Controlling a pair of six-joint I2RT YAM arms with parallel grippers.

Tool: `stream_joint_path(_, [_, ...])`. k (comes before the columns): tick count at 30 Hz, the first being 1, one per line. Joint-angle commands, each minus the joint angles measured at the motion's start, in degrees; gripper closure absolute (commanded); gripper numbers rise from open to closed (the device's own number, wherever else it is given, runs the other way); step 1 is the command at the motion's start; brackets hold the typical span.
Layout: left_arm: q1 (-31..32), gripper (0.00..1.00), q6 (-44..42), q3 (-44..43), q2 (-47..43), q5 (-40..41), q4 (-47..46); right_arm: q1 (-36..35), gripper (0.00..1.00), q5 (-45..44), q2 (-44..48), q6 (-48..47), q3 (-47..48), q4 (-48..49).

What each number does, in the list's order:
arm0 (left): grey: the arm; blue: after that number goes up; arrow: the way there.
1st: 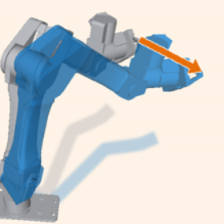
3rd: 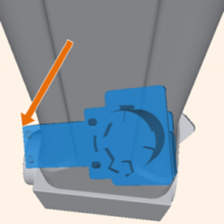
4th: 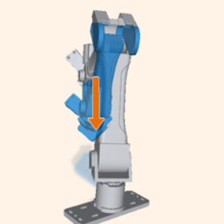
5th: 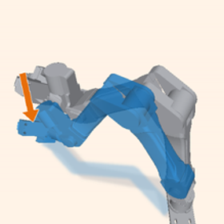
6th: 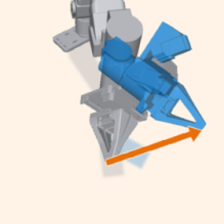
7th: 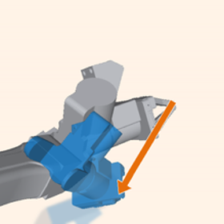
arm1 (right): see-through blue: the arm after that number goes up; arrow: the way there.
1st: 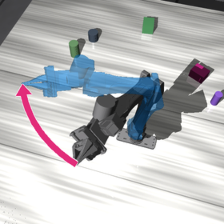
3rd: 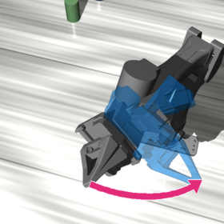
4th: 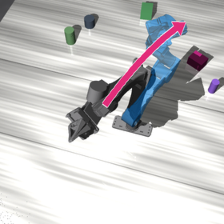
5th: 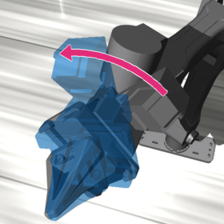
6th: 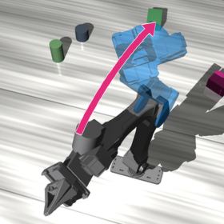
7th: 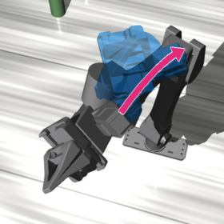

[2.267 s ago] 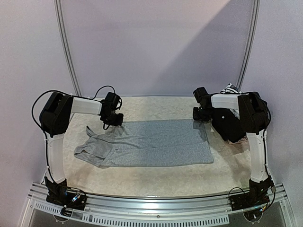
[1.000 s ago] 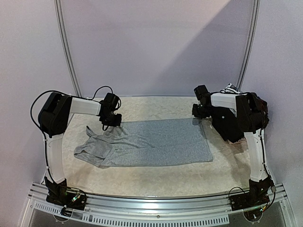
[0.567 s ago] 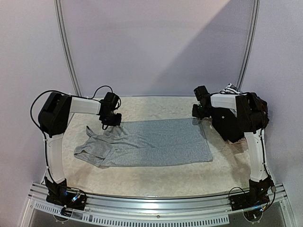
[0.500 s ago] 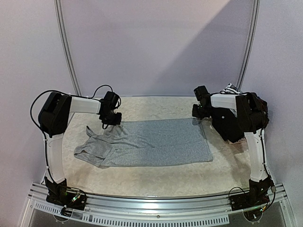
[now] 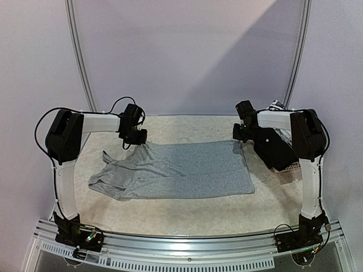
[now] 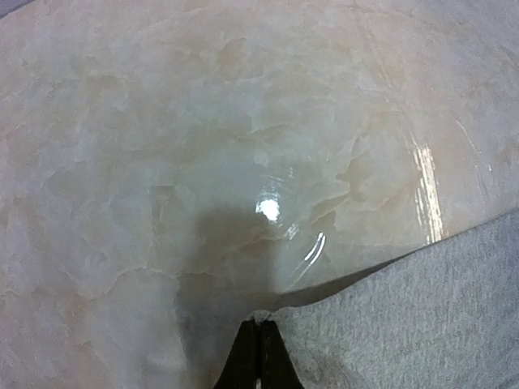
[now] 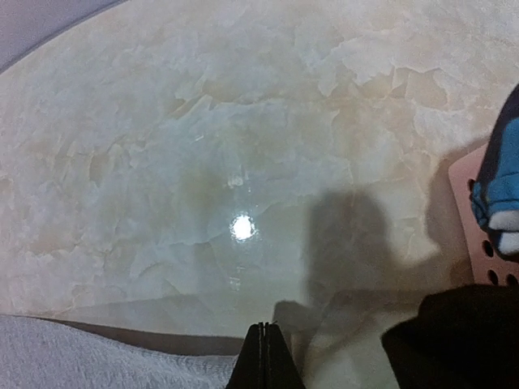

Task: Fold and stack the mixed laundry pile
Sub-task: Pick up the 1/3-folded tank top from the center of the board.

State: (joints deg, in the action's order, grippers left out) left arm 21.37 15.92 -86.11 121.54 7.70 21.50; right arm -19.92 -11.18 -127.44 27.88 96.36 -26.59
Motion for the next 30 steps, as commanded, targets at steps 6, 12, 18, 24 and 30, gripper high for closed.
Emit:
stream_joint_path(6, [-0.4, 1.0, -0.08, 4.15, -7.29, -1.43, -0.38, -0.36, 1.0, 1.36, 8.14, -0.6, -6.94, 3.89])
stream_joint_path(12, [-0.35, 1.0, 0.32, 8.83, -10.29, -1.38, -2.13, -0.55, 1.0, 3.93, 11.79, 0.58, -13.72, 7.5])
stream_joint_path(18, [-0.1, 1.0, 0.51, 13.81, -12.87, -2.19, -4.66, -1.33, 1.0, 3.88, 14.76, 1.01, -18.63, 8.98])
stream_joint_path(24, [0.46, 1.0, 0.51, 17.23, -14.74, -2.47, -6.46, -1.5, 1.0, 2.48, 19.32, 1.47, -23.02, 9.71])
stream_joint_path(30, [1.88, 1.0, 0.84, 20.04, -17.01, -1.92, -7.34, -1.92, 1.0, 2.05, 21.72, 1.99, -26.55, 10.44])
